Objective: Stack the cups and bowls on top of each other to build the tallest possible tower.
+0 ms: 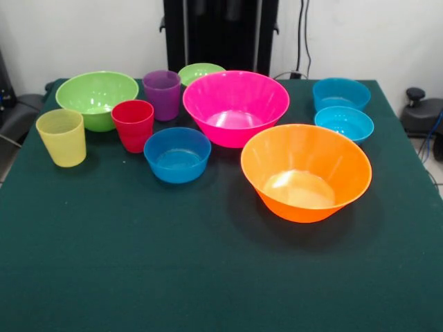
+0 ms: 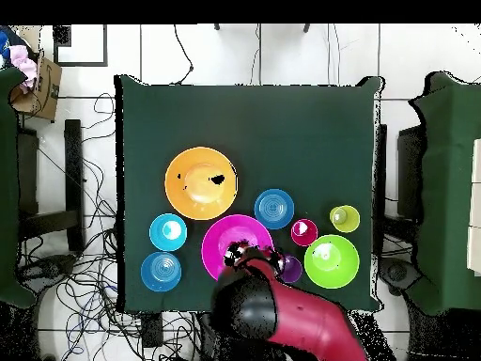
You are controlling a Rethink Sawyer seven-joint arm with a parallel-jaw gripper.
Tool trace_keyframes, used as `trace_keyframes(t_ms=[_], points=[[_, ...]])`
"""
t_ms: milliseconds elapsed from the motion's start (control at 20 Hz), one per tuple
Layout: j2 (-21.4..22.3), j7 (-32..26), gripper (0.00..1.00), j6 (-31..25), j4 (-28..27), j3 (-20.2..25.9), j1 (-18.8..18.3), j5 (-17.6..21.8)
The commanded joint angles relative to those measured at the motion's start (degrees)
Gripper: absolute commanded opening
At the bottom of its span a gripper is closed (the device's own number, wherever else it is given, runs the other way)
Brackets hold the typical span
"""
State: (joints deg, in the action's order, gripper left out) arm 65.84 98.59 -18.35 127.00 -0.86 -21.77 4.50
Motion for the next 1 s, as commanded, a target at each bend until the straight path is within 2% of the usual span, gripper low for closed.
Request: trace_keyframes(t_ms=[50, 300, 600, 900, 1000], points=[[-7.6, -9.4, 1.00, 2.7, 1.7, 9.8, -8.4, 12.5], [-12.1, -8.6, 1.00, 5.0, -0.8, 12.1, -13.6, 19.7], [-19.6, -5.2, 1.00, 9.2, -5.0, 12.3, -16.3, 27.8], [-24.6, -2.5, 1.00, 12.3, -7.7, 11.9, -18.2, 33.5], [-24.8, -2.1, 1.00, 12.2, -7.8, 12.6, -19.2, 34.3]])
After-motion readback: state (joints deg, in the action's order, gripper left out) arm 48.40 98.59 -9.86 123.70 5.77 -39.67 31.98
